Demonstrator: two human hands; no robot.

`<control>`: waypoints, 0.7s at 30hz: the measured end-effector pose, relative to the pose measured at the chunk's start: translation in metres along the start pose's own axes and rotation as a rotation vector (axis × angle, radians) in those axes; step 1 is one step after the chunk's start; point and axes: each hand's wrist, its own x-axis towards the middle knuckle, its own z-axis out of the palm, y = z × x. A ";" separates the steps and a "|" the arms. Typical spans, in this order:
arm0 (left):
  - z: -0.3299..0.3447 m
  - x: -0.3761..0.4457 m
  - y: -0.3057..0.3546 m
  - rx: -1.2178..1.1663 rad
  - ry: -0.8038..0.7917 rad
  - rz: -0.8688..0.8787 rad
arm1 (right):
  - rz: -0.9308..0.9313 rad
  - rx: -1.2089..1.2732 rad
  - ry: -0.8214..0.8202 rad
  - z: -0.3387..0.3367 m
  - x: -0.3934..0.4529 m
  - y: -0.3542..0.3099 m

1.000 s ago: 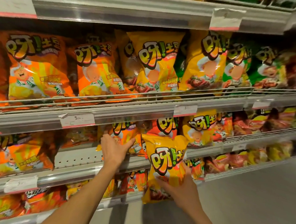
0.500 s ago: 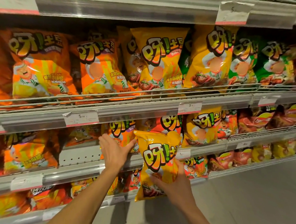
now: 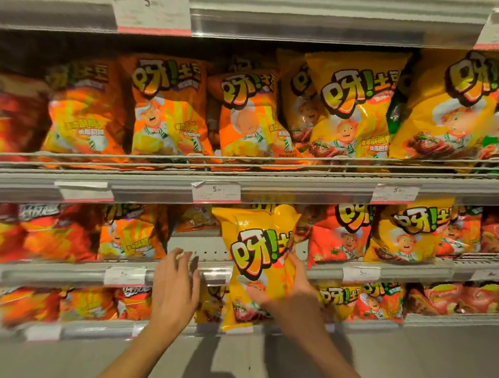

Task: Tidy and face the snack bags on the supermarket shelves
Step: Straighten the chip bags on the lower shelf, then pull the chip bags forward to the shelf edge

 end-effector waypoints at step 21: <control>0.005 -0.016 -0.053 0.369 -0.326 0.092 | 0.133 -0.143 0.138 0.157 0.119 -0.086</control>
